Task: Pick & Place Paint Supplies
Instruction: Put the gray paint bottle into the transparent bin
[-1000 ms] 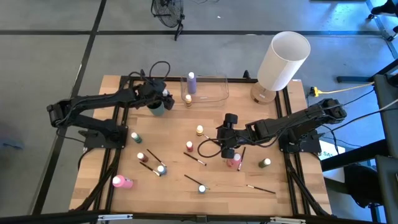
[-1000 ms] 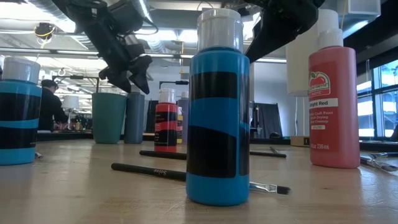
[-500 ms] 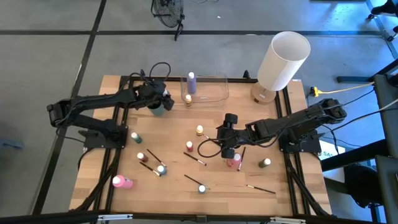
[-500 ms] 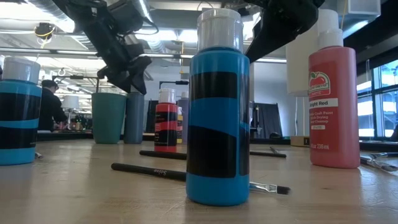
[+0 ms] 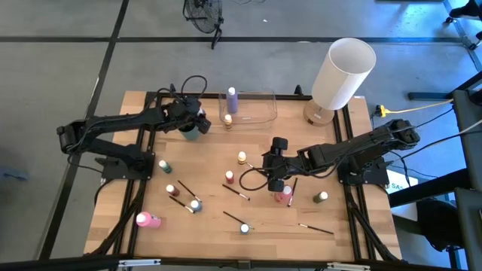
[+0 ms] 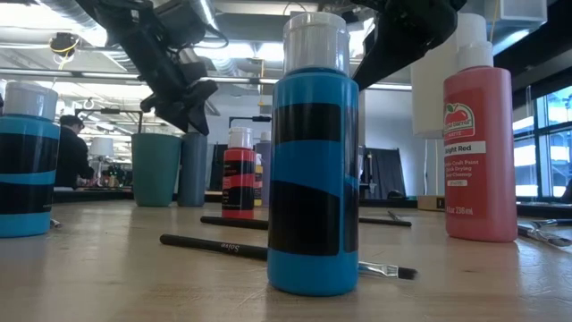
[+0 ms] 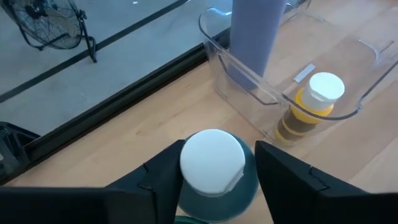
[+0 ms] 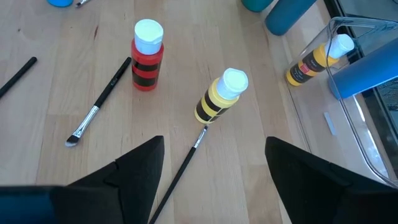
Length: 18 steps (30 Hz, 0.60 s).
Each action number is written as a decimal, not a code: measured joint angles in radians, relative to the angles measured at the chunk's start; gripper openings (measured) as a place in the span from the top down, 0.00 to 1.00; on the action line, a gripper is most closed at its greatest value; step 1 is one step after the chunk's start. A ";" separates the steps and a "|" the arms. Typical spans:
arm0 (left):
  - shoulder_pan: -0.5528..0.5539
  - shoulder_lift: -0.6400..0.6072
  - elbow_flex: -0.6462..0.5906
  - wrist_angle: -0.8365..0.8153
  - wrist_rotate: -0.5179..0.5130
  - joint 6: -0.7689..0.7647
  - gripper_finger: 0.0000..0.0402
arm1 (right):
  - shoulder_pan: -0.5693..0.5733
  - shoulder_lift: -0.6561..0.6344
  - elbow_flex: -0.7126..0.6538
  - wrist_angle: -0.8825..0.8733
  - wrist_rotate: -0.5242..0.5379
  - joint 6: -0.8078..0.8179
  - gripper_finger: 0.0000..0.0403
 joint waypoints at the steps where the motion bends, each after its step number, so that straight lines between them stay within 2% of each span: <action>1: 0.000 0.000 0.000 0.000 0.000 0.000 0.59 | 0.000 0.000 0.000 0.000 0.000 0.000 0.29; 6: 0.000 0.000 0.000 0.007 0.005 0.023 0.71 | 0.000 0.000 0.000 0.000 0.000 0.000 0.29; 18: 0.000 0.000 0.000 0.006 0.004 0.026 0.71 | 0.000 0.000 0.000 0.000 0.000 0.000 0.29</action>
